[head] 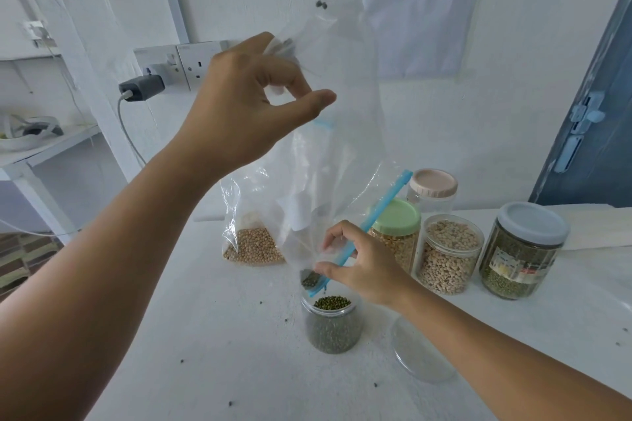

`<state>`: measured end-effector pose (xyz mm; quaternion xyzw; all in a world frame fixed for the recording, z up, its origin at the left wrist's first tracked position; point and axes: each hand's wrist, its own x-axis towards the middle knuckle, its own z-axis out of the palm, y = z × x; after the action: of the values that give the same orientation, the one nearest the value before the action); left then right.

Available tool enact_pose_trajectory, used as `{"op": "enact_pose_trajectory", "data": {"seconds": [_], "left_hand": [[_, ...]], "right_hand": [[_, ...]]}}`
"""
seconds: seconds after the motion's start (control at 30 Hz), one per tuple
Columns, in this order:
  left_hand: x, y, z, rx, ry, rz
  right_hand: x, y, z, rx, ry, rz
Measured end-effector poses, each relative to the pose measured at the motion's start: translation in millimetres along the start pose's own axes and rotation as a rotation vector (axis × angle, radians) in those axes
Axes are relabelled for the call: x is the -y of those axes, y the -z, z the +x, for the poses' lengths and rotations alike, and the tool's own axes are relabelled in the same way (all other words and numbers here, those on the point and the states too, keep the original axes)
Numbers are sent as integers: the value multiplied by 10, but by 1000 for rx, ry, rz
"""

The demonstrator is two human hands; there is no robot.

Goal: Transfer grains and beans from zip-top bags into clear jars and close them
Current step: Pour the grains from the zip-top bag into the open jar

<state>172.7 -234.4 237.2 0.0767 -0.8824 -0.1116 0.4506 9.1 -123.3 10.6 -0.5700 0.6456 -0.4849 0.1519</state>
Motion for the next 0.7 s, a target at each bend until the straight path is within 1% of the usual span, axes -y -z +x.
{"op": "enact_pose_trajectory", "data": {"seconds": [0.23,0.43,0.57,0.7], "left_hand": [[-25,-17,-40,29,-17,-8],[-73,-52,-78,26,-4,-32],[-96,-63,-84,29,-7,-38],[-83,-74,-93,33,7,-40]], "right_hand": [[-92,-21,0,-125,26,-59],[-54,-7,-44,-129,-7,-55],[-17,-49,-75,-86,-46,-36],[-15,-103,-40,-138,-56,-3]]}}
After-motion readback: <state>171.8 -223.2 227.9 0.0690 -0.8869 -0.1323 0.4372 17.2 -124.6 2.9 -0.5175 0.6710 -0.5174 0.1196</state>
